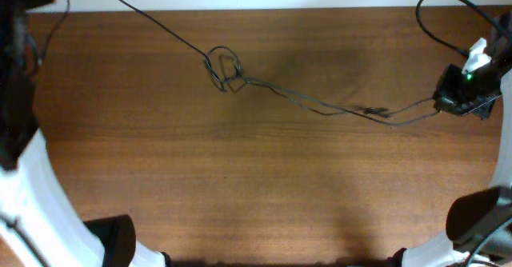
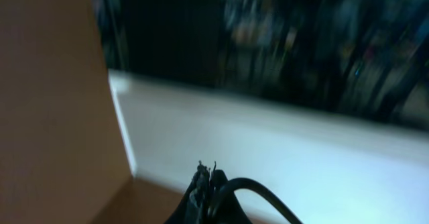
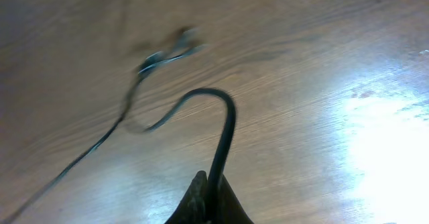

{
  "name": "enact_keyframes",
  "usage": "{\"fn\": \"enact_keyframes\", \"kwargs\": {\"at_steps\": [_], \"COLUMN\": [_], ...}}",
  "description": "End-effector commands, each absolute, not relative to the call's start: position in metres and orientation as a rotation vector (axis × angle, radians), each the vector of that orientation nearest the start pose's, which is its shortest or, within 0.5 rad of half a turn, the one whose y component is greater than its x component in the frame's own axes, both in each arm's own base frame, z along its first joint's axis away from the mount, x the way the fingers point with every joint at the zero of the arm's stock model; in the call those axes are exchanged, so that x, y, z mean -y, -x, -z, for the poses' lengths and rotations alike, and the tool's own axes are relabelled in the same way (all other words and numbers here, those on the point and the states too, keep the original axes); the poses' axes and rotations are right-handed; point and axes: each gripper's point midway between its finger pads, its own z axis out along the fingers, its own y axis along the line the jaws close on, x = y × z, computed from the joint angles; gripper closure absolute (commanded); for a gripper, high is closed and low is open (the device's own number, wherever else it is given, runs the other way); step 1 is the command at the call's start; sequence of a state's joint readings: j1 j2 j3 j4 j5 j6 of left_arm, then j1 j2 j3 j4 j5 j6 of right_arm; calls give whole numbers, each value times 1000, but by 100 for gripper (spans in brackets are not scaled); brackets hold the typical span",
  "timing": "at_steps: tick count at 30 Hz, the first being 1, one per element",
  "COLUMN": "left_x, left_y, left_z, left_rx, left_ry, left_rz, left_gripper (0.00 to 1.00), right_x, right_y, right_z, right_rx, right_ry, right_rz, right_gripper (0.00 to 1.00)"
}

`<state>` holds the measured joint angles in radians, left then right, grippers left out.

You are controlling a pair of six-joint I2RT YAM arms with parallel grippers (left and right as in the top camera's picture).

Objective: Untangle cables

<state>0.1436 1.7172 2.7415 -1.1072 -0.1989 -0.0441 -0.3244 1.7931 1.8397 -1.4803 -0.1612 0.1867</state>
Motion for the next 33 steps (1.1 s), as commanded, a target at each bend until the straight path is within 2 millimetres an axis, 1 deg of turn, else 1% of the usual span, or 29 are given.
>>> {"fn": "enact_keyframes", "kwargs": {"at_steps": [1, 3, 4, 5, 7, 8, 9, 10, 11, 12, 13, 14, 16, 17, 19, 20, 21, 22, 23, 24, 25, 26, 27, 28, 29, 30, 31, 32, 33], "left_x": [-76, -75, -68, -44, -6, 15, 30, 42, 61, 71, 83, 89, 86, 80, 65, 62, 58, 49, 32, 22, 21, 19, 23, 32, 45, 51, 51, 49, 43], "left_y": [-344, -344, -347, -355, -372, -387, -400, -409, -421, -426, -432, -436, -443, -447, -452, -453, -453, -453, -450, -449, -451, -454, -455, -453, -455, -456, -456, -456, -458], "left_z": [-637, -633, -627, -611, -569, -536, -508, -488, -459, -439, -412, -391, -362, -353, -345, -341, -334, -327, -314, -301, -289, -272, -255, -235, -218, -206, -198, -193, -197], "left_rx": [-1488, -1505, -1536, -1605, -1759, -1871, -1961, -2022, -2113, -2174, -2264, -2332, -2427, -2455, -2481, -2494, -2516, -2545, -2600, -2647, -2685, -2733, -2788, -2860, -2905, -2936, -2960, -2973, -2956], "left_ry": [253, 246, 213, 105, -48, -105, -131, -151, -181, -196, -210, -215, -191, -170, -129, -120, -108, -85, -12, 40, 44, 59, 53, 37, -46, -66, -64, -61, -50], "left_rz": [-207, -201, -168, -52, 162, 286, 342, 374, 419, 444, 473, 489, 449, 402, 291, 266, 233, 167, 53, -16, -19, -21, 9, 80, 171, 223, 222, 206, 172], "left_gripper": [100, 100, 100, 100, 100, 100, 100, 100, 100, 100, 100, 100, 100, 100, 100, 100, 99, 97, 91, 88, 84, 81, 83, 89, 85, 47, 1, 1, 1], "right_x": [111, 119, 116, 97, 66, 58, 52, 48, 43, 39, 29, 20, 4, -5, -11, -10, -17, -31, -63, -82, -97, -107, -116, -125, -132, -137, -136, -133, -131], "right_y": [-344, -343, -344, -351, -360, -363, -364, -365, -366, -367, -366, -365, -364, -365, -370, -371, -371, -370, -365, -360, -356, -354, -354, -354, -353, -352, -352, -353, -354], "right_z": [-182, -176, -176, -181, -192, -199, -208, -220, -235, -248, -270, -282, -294, -302, -326, -341, -351, -348, -336, -324, -313, -301, -290, -285, -283, -282, -281, -280, -280], "right_rx": [-2919, -2929, -2932, -2932, -2897, -2885, -2876, -2865, -2847, -2829, -2800, -2787, -2775, -2748, -2663, -2615, -2585, -2600, -2653, -2698, -2740, -2788, -2818, -2823, -2826, -2830, -2833, -2834, -2833], "right_ry": [-843, -868, -839, -674, -444, -394, -347, -317, -287, -263, -210, -171, -100, -69, -29, -17, -8, 37, 139, 206, 261, 245, 248, 276, 297, 296, 301, 297, 290], "right_rz": [-169, -173, -203, -371, -567, -572, -565, -558, -549, -541, -529, -525, -513, -547, -566, -548, -549, -565, -602, -610, -602, -577, -532, -531, -536, -528, -500, -479, -466], "right_gripper": [96, 96, 96, 96, 93, 69, 37, 25, 23, 22, 20, 17, 15, 20, 24, 24, 24, 24, 24, 25, 24, 24, 24, 24, 25, 24, 24, 24, 24]}}
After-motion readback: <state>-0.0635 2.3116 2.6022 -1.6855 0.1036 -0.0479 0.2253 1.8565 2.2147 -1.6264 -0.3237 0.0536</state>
